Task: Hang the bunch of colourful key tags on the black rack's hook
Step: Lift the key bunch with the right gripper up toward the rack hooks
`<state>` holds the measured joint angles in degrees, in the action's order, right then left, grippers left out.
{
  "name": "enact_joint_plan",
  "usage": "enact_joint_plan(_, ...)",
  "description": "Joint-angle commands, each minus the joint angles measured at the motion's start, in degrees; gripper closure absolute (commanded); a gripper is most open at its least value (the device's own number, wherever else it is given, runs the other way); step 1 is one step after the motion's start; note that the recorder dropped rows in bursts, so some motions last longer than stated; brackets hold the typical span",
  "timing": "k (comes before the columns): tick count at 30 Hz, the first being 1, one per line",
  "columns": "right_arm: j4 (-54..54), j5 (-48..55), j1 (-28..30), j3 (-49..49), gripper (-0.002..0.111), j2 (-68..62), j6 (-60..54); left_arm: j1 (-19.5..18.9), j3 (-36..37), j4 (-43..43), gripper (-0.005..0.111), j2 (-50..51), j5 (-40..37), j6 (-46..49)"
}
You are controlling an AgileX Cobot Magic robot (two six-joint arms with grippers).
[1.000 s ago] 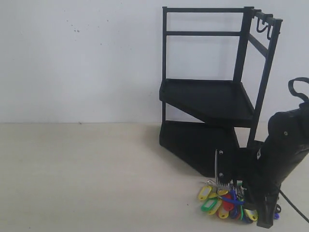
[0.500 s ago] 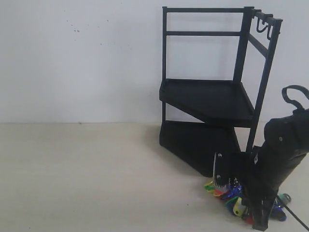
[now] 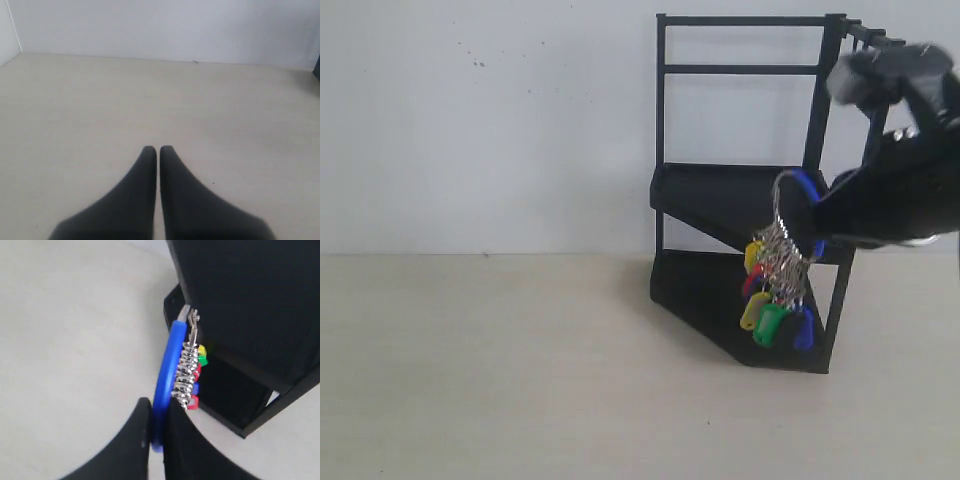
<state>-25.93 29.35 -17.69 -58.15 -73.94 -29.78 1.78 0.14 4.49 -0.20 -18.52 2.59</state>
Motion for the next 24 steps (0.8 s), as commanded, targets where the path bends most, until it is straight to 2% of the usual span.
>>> enact_joint_plan(1,-5.1,-4.8,-0.2,0.3,0.109,11.6,7.9,-0.2,-0.1,0.4,0.102,0.2,0.7,0.0)
enact_joint_plan(2,-9.1,-2.1,-1.4,0.5,0.109,13.6,2.7,-0.2,-0.1,0.4,0.102,0.2,0.7,0.0)
enact_joint_plan(4,-8.1,3.7,-3.6,0.5,0.109,15.0,-8.6,-0.2,-0.1,0.4,0.102,0.2,0.7,0.0)
enact_joint_plan(5,-5.7,5.2,-3.9,0.5,0.109,15.4,-9.8,-0.2,-0.1,0.4,0.102,0.2,0.7,0.0)
enact_joint_plan(6,-0.6,5.1,-3.9,0.5,0.109,15.9,-7.3,-0.2,-0.1,0.4,0.102,0.2,0.7,0.0)
enact_joint_plan(9,19.3,-0.7,-2.2,0.5,0.109,17.6,21.3,-0.2,-0.1,0.4,0.102,0.2,0.7,0.0)
enact_joint_plan(10,23.8,-2.6,-1.7,0.5,0.109,18.1,29.1,-0.2,-0.1,0.4,0.102,0.2,0.7,0.0)
enact_joint_plan(11,24.5,-3.1,-1.7,0.5,0.109,18.1,31.7,-0.2,-0.1,0.4,0.102,0.2,0.7,0.0)
enact_joint_plan(16,15.0,1.7,-8.2,0.5,0.109,17.3,11.9,-0.2,-0.1,0.4,0.102,0.2,0.7,0.0)
enact_joint_plan(18,18.6,0.6,-7.7,0.5,0.109,17.3,15.9,-0.2,-0.1,0.4,0.102,0.2,0.7,0.0)
enact_joint_plan(20,22.6,-2.4,-6.5,0.5,0.109,17.3,27.4,-0.2,-0.1,0.4,0.102,0.2,0.7,0.0)
enact_joint_plan(21,23.1,-3.5,-6.2,0.5,0.109,17.3,29.4,-0.2,-0.1,0.4,0.102,0.2,0.7,0.0)
enact_joint_plan(24,21.3,-0.7,-8.1,0.5,0.109,17.2,19.0,-0.2,-0.1,0.4,0.102,0.2,0.7,0.0)
